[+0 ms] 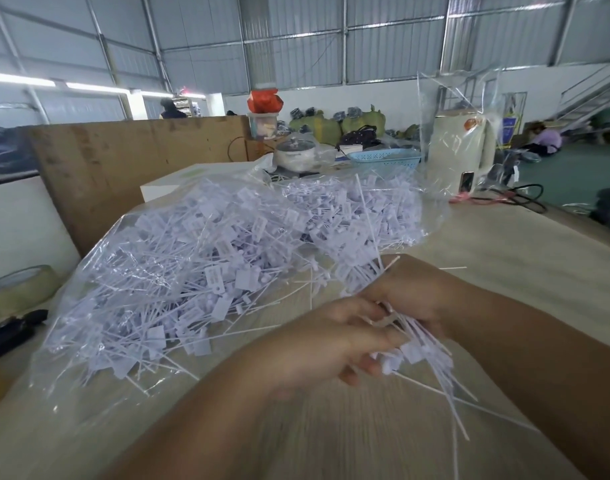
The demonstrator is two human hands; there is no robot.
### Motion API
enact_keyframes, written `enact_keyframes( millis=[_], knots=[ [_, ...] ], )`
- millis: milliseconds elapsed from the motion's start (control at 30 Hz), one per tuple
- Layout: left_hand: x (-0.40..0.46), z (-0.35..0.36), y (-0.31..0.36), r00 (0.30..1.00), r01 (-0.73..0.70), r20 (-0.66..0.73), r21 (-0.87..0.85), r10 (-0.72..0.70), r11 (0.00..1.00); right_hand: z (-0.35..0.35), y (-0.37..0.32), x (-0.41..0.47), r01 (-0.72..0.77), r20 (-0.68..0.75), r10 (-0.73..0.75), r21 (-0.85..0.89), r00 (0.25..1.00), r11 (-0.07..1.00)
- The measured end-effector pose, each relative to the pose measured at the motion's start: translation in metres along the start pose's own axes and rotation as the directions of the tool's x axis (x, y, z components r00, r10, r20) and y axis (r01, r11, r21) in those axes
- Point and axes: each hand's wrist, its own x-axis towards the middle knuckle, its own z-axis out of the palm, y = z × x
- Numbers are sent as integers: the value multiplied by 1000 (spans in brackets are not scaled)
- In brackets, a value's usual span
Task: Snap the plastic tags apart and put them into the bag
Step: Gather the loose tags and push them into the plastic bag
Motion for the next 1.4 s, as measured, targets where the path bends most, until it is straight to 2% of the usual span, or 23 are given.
enact_keyframes(
  millis=[33, 100, 167, 233, 333, 433, 600, 733, 900, 967, 1033, 1100, 1167, 1233, 1300, 1400],
  knots=[
    [0, -6, -2, 998, -9, -59, 42, 11, 999, -3, 1, -2, -9, 10, 9, 1, 1000, 1000],
    [1, -17, -6, 963, -3, -258, 253, 71, 967, -7, 1, -4, -38, 29, 37, 56, 999, 998],
    [5, -22, -12, 906, 66, -396, 484, 151, 873, -12, 4, -4, -57, 25, 56, 80, 998, 995],
    [11, -18, -17, 897, 133, -407, 621, 173, 773, -14, 4, -5, -59, 28, 56, 112, 998, 992],
    [19, -5, -22, 932, 150, -333, 720, 147, 678, -18, 7, -9, -75, 47, 68, 151, 997, 986],
    [25, 5, -22, 938, 137, -306, 756, 161, 640, -23, 13, -15, -79, 39, 75, 130, 996, 988],
    [31, 20, -16, 939, 131, -308, 733, 154, 667, -34, 23, -24, -34, 31, 32, 90, 999, 995],
    [40, 27, -15, 917, 149, -330, 805, 225, 574, -43, 27, -33, -54, 4, 54, -30, 999, 998],
    [42, 30, -12, 924, 153, -322, 804, 205, 574, -54, 37, -49, -105, -118, 80, -225, 990, 969],
    [37, 39, -7, 891, 160, -356, 828, 283, 538, -55, 42, -54, -115, -153, 79, -246, 985, 962],
    [31, 54, -1, 851, 99, -343, 849, 398, 520, -55, 45, -56, -136, -180, 89, -269, 980, 953],
    [27, 71, 1, 892, 4, -224, 873, 392, 488, -55, 47, -58, -148, -191, 96, -282, 977, 948],
    [25, 85, 1, 958, -40, -90, 896, 271, 441, -55, 48, -61, -161, -190, 109, -287, 976, 944],
    [29, 91, 0, 977, -23, -64, 916, 203, 402, -53, 48, -64, -174, -168, 127, -305, 978, 936],
    [35, 88, -1, 970, 59, -153, 903, 190, 427, -53, 46, -68, -182, -161, 137, -309, 977, 934],
    [40, 83, 0, 952, 134, -266, 809, 153, 573, -49, 46, -71, -194, -145, 160, -265, 976, 944]
  ],
)
